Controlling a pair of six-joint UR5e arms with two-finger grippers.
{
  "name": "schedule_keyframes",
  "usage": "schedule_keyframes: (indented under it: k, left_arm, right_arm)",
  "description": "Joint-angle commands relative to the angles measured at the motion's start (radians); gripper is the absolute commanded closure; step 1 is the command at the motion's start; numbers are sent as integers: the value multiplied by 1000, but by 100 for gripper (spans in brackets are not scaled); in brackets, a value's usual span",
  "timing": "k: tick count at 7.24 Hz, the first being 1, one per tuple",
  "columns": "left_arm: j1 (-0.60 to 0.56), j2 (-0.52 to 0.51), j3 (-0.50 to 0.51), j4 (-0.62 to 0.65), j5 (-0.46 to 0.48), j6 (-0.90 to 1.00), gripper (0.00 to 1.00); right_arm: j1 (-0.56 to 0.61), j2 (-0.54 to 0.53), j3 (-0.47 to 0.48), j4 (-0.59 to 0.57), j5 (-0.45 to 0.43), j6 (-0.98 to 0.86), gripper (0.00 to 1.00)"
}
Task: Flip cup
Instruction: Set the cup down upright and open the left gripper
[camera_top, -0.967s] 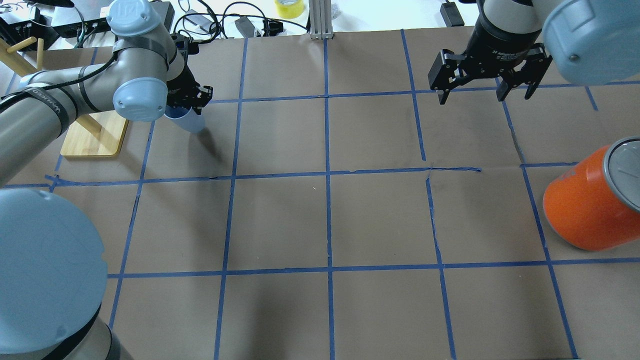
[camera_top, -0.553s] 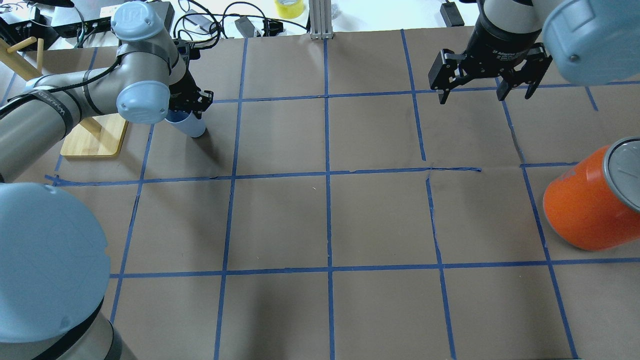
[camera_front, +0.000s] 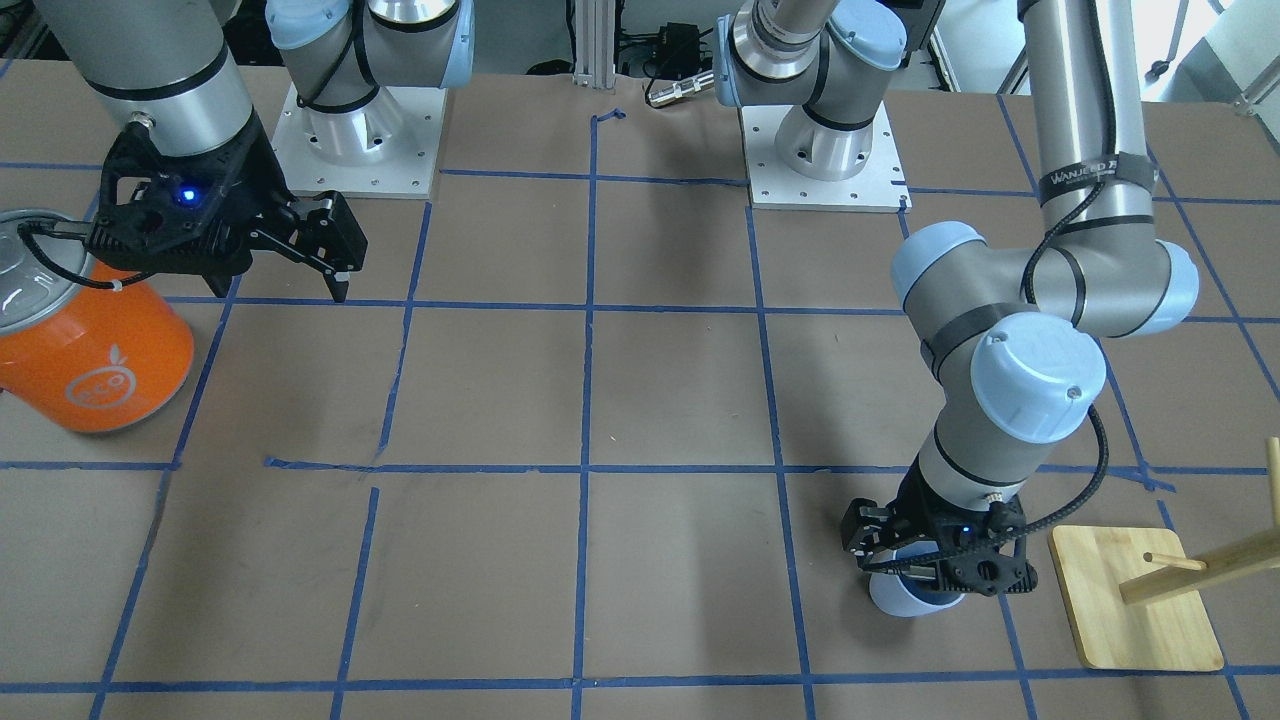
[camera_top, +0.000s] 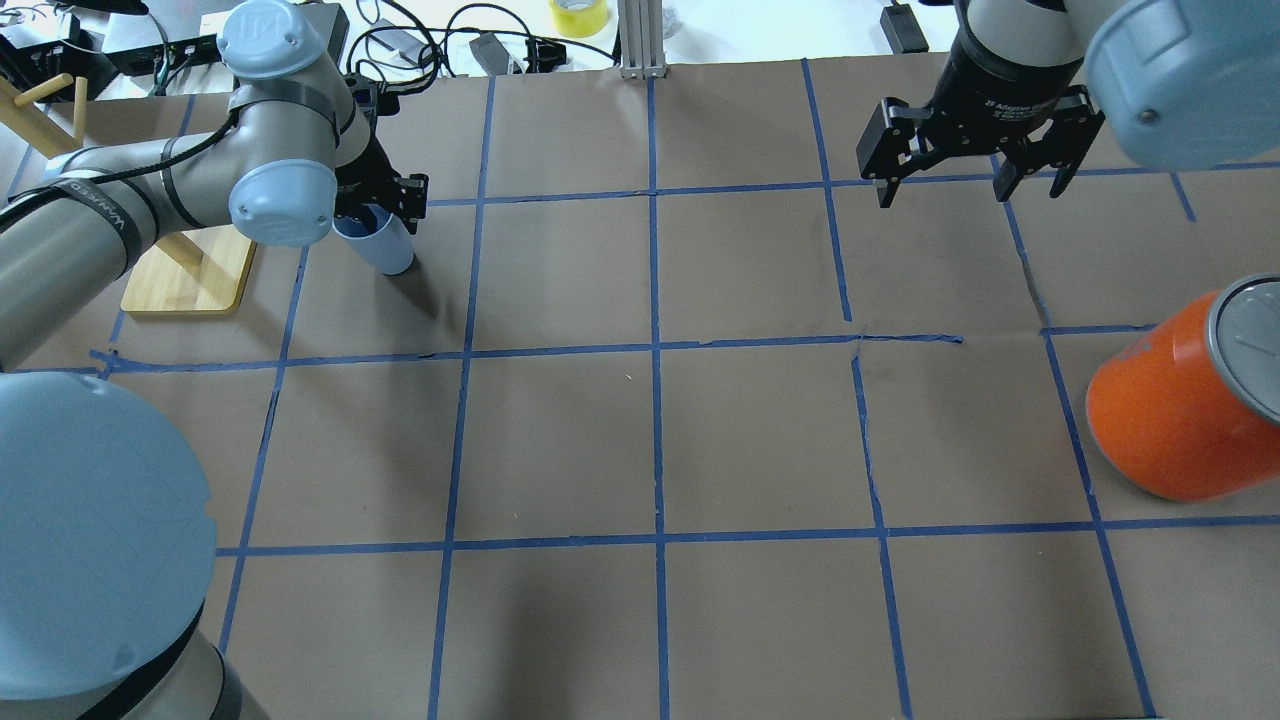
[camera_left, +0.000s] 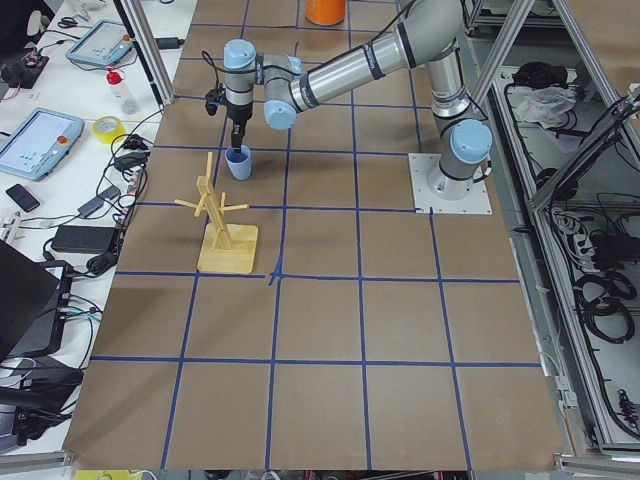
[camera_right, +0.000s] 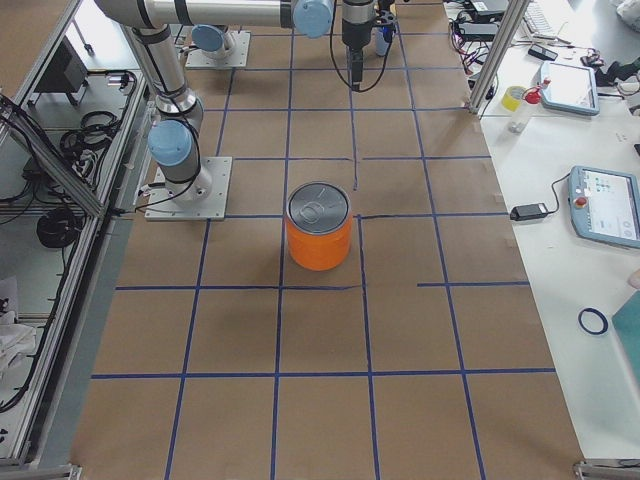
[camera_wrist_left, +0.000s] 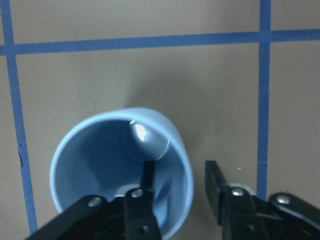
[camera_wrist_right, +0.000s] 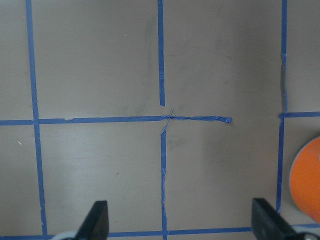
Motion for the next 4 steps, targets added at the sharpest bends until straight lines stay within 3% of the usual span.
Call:
schedule_keyframes:
  k: [1,2,4]
  left_arm:
    - [-12,140,2,-176,0,1,0]
    - [-16,226,1,-331,-4,-13,0]
    - [-53,370,-16,-511,-21,-53,0]
  right_arm:
    - [2,-2,0,4,0,1,0]
    - [2,-2,0,4,0,1,0]
    - [4,-2,2,5,1,1,0]
